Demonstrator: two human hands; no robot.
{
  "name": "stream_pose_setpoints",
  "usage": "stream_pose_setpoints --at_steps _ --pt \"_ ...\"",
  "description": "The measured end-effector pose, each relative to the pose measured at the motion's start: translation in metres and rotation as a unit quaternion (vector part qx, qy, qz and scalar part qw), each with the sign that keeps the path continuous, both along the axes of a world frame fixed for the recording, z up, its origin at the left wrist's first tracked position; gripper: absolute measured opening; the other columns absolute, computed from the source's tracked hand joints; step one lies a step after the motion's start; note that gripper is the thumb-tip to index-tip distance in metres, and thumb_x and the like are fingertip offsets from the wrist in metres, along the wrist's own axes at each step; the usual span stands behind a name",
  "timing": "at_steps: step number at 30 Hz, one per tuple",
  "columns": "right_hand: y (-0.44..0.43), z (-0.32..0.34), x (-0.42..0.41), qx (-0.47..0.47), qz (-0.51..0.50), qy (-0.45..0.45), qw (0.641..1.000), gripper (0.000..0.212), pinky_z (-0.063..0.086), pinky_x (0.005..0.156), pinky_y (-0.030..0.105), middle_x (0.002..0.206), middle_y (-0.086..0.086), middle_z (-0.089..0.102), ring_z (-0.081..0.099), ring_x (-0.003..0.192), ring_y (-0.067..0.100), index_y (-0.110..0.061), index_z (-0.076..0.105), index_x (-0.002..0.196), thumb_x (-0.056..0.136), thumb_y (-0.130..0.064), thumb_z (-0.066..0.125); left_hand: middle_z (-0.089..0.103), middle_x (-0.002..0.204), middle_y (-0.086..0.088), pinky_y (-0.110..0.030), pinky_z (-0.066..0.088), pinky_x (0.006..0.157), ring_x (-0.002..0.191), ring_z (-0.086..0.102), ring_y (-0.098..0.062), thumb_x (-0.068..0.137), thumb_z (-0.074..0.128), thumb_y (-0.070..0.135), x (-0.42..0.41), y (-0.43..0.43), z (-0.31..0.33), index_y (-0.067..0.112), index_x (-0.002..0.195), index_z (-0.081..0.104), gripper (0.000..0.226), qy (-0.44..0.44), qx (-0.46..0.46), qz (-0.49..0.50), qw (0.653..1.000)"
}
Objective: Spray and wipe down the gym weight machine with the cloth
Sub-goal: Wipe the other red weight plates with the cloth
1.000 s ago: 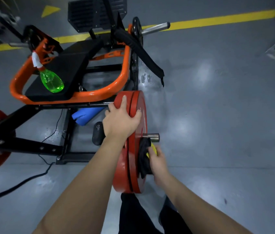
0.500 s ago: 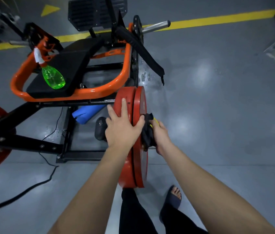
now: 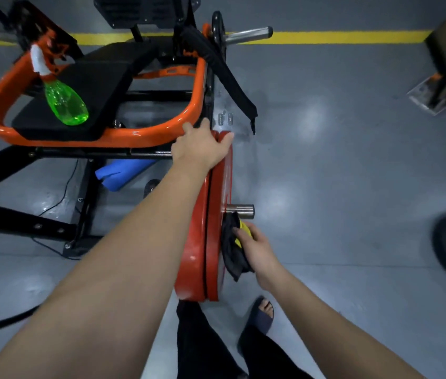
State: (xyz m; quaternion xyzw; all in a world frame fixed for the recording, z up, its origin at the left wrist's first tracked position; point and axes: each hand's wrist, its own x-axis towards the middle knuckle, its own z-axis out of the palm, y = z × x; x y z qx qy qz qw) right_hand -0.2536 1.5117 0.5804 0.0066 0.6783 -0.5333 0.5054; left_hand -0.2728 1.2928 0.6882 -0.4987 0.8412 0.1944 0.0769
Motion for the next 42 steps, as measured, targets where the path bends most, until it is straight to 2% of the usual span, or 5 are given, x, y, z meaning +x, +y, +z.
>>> stream_pose_setpoints --at_steps 8,24,30,37,42 --pt "-0.056 0.017 -0.039 -0.068 -0.084 -0.017 0.994 0.021 0.057 0.074 0.033 0.104 0.004 0.077 0.073 0.094 0.02 -0.02 0.067 0.119 0.103 -0.029 0.058 0.005 0.167 -0.019 -0.053 0.037 0.107 0.138 0.032 -0.046 0.087 0.04 0.082 0.07 0.087 -0.002 0.029 0.163 0.001 0.101 -0.011 -0.071 0.023 0.997" --pt "0.0 0.012 -0.003 0.003 0.015 0.017 1.0 0.021 0.059 0.087 0.03 0.112 0.002 0.075 0.072 0.102 0.017 -0.031 0.067 0.121 0.102 -0.028 0.06 0.034 0.154 -0.018 -0.049 0.035 0.109 0.136 0.041 -0.047 0.094 0.039 0.068 -0.008 -0.009 0.001 0.033 0.157 0.033 0.072 -0.071 0.026 -0.033 0.997" --pt "0.014 0.012 0.017 0.003 -0.032 -0.071 0.997 0.02 0.061 0.08 0.034 0.109 0.008 0.077 0.075 0.094 0.02 -0.025 0.068 0.116 0.107 -0.026 0.051 -0.004 0.17 -0.019 -0.061 0.016 0.12 0.152 0.007 -0.048 0.083 0.036 0.088 0.052 0.068 -0.007 0.036 0.163 0.01 0.099 -0.025 -0.073 -0.04 0.996" --pt "-0.02 0.002 0.005 0.011 -0.087 -0.063 0.994 0.013 0.055 0.066 0.025 0.091 0.007 0.074 0.07 0.074 0.015 -0.019 0.067 0.098 0.103 -0.021 0.055 0.005 0.169 -0.01 -0.047 0.047 0.091 0.126 0.041 -0.044 0.087 0.052 0.061 0.074 0.08 -0.006 0.048 0.157 0.021 0.077 0.037 -0.11 -0.007 0.993" --pt "-0.048 0.037 -0.032 -0.083 -0.071 -0.012 0.994 0.015 0.057 0.071 0.026 0.096 0.001 0.077 0.072 0.083 0.013 -0.021 0.071 0.11 0.1 -0.024 0.061 0.008 0.171 -0.009 -0.051 0.047 0.093 0.125 0.044 -0.047 0.089 0.051 0.06 0.068 0.065 -0.003 0.053 0.157 -0.007 0.09 0.028 -0.104 -0.035 0.994"
